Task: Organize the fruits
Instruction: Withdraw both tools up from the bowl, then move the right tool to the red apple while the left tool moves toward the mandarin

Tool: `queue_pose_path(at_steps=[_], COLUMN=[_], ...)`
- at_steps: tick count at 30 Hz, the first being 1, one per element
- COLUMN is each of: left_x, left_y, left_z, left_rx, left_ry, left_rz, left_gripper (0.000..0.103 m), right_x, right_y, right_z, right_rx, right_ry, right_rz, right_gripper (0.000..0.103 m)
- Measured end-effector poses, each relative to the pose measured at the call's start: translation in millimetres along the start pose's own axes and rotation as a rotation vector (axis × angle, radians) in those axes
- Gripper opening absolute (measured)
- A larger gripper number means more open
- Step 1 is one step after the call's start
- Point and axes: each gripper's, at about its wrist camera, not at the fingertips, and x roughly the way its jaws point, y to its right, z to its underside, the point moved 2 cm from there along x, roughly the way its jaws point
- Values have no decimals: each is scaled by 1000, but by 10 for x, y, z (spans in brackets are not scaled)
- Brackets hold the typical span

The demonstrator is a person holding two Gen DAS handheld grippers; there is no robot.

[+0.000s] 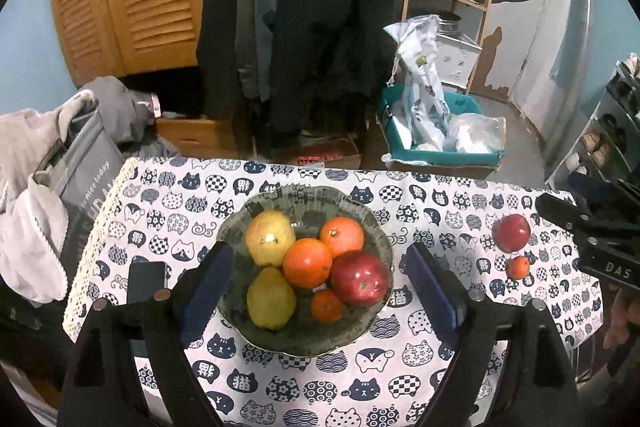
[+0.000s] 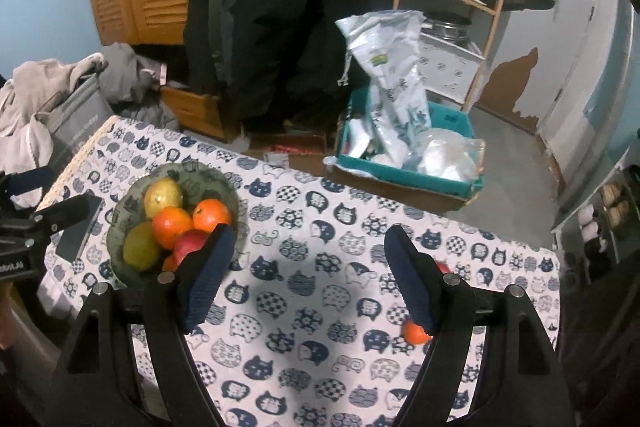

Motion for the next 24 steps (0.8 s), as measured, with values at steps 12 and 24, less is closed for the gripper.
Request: queue_pose_path(at_steps=[12, 24], left_x=[-209, -231], left_y=[357, 663], left_z=[-117, -191], left_rx=[35, 65], left_ry=[74, 90], left_rz=[0, 12], left_gripper=[95, 95], right_x=[-312, -479], right_y=[479, 1082], right_z=[153, 378], right_rx=[51, 126], right_ry=[39, 30], right_rz=[45, 98], right_gripper=[77, 77])
